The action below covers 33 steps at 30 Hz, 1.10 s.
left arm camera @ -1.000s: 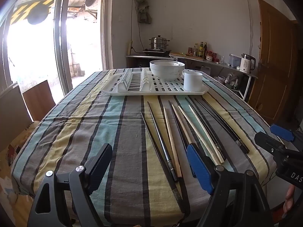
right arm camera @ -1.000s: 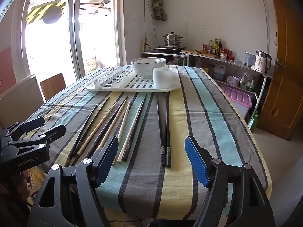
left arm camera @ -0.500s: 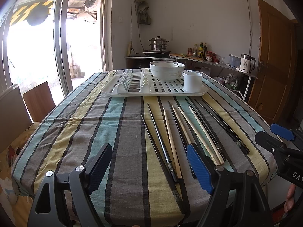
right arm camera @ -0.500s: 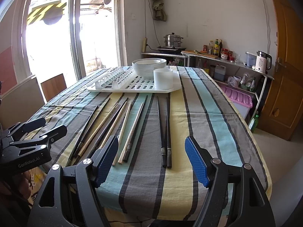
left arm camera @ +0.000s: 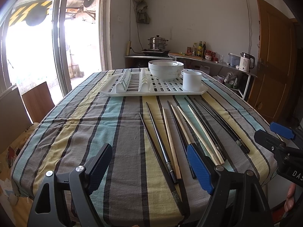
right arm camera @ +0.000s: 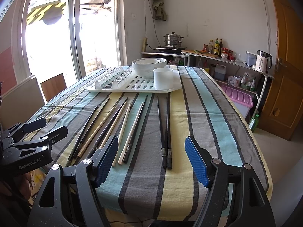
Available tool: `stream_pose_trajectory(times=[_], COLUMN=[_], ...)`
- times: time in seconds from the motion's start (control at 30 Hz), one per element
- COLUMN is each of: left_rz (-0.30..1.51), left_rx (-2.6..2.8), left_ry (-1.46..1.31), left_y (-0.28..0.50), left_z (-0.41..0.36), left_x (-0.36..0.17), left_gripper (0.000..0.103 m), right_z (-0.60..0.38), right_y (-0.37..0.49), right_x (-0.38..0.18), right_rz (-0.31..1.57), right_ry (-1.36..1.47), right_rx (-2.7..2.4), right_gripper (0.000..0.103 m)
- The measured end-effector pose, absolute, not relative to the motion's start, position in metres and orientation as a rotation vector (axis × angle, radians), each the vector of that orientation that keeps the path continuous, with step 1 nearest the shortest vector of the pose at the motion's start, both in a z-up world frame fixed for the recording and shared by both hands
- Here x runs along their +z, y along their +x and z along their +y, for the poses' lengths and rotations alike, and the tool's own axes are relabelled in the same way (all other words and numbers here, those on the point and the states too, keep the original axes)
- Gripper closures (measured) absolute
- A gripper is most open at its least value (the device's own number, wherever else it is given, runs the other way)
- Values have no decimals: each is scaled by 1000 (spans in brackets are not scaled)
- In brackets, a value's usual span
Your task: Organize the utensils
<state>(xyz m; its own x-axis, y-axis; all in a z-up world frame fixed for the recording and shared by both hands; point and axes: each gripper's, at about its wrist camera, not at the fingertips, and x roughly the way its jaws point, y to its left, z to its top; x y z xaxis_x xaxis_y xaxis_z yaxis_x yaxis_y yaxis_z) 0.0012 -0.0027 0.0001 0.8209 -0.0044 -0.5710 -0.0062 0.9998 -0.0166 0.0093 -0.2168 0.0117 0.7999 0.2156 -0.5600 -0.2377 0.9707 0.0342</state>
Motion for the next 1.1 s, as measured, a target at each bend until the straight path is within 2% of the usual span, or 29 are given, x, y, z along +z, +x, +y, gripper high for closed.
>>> stream_pose_trajectory(times=[1.1], left_rz=[607], left_rx=[-4], left_ry=[-11], left_y=[0], left_z=[-8], left_x=[0], left_gripper=[22], right_z=[-217], right_y=[10], right_x=[10], right_rz=[599], right_ry=[-35], right_rx=[243], right_gripper=[30])
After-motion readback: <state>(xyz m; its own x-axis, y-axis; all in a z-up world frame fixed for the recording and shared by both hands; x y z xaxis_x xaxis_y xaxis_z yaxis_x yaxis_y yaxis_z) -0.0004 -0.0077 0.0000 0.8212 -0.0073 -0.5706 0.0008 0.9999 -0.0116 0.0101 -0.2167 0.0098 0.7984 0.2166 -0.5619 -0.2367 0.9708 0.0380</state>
